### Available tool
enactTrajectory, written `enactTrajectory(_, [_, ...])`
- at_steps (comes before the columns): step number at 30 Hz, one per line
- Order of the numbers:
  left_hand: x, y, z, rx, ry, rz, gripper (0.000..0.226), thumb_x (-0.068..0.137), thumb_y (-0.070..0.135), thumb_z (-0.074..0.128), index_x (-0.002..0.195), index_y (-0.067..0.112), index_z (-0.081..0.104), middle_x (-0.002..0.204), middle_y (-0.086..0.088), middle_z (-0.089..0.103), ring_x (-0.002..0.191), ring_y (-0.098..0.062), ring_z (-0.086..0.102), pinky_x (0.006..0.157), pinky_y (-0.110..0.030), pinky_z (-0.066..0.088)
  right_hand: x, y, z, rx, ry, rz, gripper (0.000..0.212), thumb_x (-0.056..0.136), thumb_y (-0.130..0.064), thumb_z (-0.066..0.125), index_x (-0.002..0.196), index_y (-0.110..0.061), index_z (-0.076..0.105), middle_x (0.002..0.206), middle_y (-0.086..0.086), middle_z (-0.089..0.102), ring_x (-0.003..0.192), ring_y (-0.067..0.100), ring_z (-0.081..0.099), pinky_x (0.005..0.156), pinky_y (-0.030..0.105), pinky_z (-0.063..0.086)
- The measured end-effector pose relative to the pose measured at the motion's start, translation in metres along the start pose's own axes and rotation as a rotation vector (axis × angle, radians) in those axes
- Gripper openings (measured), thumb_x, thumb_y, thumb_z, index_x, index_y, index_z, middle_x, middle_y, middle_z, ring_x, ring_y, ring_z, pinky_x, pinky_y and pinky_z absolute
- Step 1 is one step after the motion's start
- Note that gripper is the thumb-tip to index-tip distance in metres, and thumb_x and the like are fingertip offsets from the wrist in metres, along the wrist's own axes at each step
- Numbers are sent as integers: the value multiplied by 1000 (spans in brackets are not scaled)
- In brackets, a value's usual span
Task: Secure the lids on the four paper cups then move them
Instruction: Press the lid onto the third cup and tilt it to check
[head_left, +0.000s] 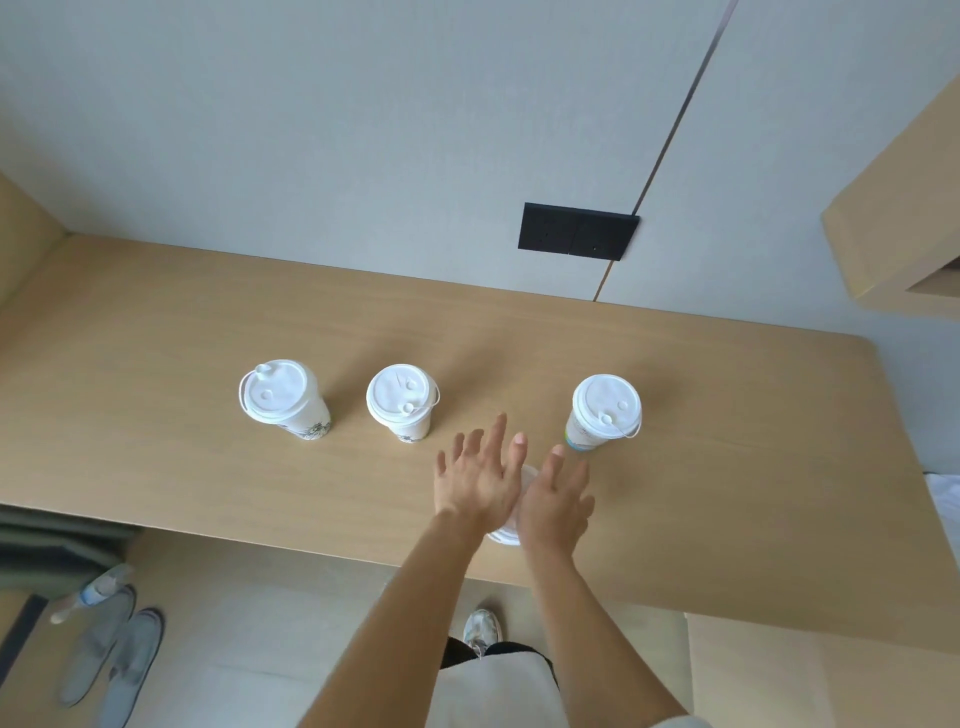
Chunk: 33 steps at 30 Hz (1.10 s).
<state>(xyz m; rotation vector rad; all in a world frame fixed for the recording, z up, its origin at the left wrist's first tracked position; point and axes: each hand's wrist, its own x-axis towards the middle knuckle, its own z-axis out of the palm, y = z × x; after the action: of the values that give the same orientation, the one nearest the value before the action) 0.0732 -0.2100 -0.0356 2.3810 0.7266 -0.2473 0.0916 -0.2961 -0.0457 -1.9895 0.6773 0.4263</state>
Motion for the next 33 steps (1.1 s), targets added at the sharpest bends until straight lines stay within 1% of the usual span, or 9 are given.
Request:
enactTrajectory(6, [14, -2, -16, 339, 92, 384, 89, 93, 76, 5, 151, 22, 47, 142, 0, 61, 141, -29, 47, 120, -54, 26, -13, 1, -9, 104, -61, 223, 77, 102, -71, 28, 167, -33, 13, 167, 25, 21, 151, 45, 28, 121, 53, 27])
enactTrajectory(10, [-5, -8, -18, 146, 239, 494, 83, 101, 72, 16, 143, 14, 58, 137, -6, 67, 132, -34, 58, 111, -55, 43, -8, 3, -22, 43, -140, 86, 76, 100, -72, 29, 164, -32, 24, 169, 18, 24, 151, 40, 32, 120, 52, 30])
enactTrajectory(13, [-35, -29, -22, -52, 266, 477, 88, 96, 78, 28, 152, 13, 47, 153, -5, 53, 147, -28, 43, 119, -48, 36, -5, 4, -33, -102, -217, -254, 100, 84, -90, 25, 150, -17, 45, 157, 13, 45, 147, 32, 37, 120, 47, 31])
enactTrajectory(14, [-45, -40, -18, -57, 291, 503, 93, 92, 80, 37, 154, 11, 44, 156, -6, 49, 150, -27, 39, 121, -45, 34, -6, 2, -35, -194, -249, -370, 108, 82, -95, 23, 153, -16, 43, 162, 10, 41, 152, 28, 30, 125, 41, 23])
enactTrajectory(16, [-60, -65, -3, 33, 309, 509, 109, 82, 84, 53, 157, 6, 37, 163, -11, 40, 154, -30, 30, 122, -46, 31, -11, -2, -37, -340, -270, -567, 97, 91, -86, 31, 163, -21, 31, 173, 4, 22, 160, 21, 13, 129, 35, 10])
enactTrajectory(20, [-60, -72, 21, 258, -15, 148, 146, 60, 98, 49, 164, 16, -12, 169, -14, -23, 157, -36, -19, 127, -59, 10, -22, -8, -23, -692, -172, -933, 99, 85, -86, 28, 163, -25, 34, 174, 11, 21, 159, 32, 21, 124, 57, 12])
enactTrajectory(24, [-55, -53, 32, 348, -160, 49, 149, 54, 99, 49, 156, 28, -32, 159, -12, -46, 149, -37, -39, 125, -61, -9, -16, 3, -12, -905, -139, -1028, 97, 82, -89, 40, 156, -28, 45, 169, 12, 34, 154, 37, 35, 119, 70, 19])
enactTrajectory(29, [-50, -56, 34, 344, -172, 27, 149, 49, 98, 45, 155, 30, -35, 155, -13, -52, 145, -37, -44, 123, -66, -8, -13, 4, -8, -943, -86, -1035, 98, 81, -89, 40, 154, -24, 48, 165, 13, 42, 150, 37, 42, 119, 68, 29])
enactTrajectory(33, [-43, -59, 37, 344, -184, 45, 150, 57, 96, 57, 149, 32, -42, 153, -11, -54, 144, -37, -46, 121, -65, -11, -14, 3, -4, -939, -89, -1004, 93, 82, -82, 46, 150, -19, 52, 160, 14, 48, 145, 38, 48, 112, 59, 44])
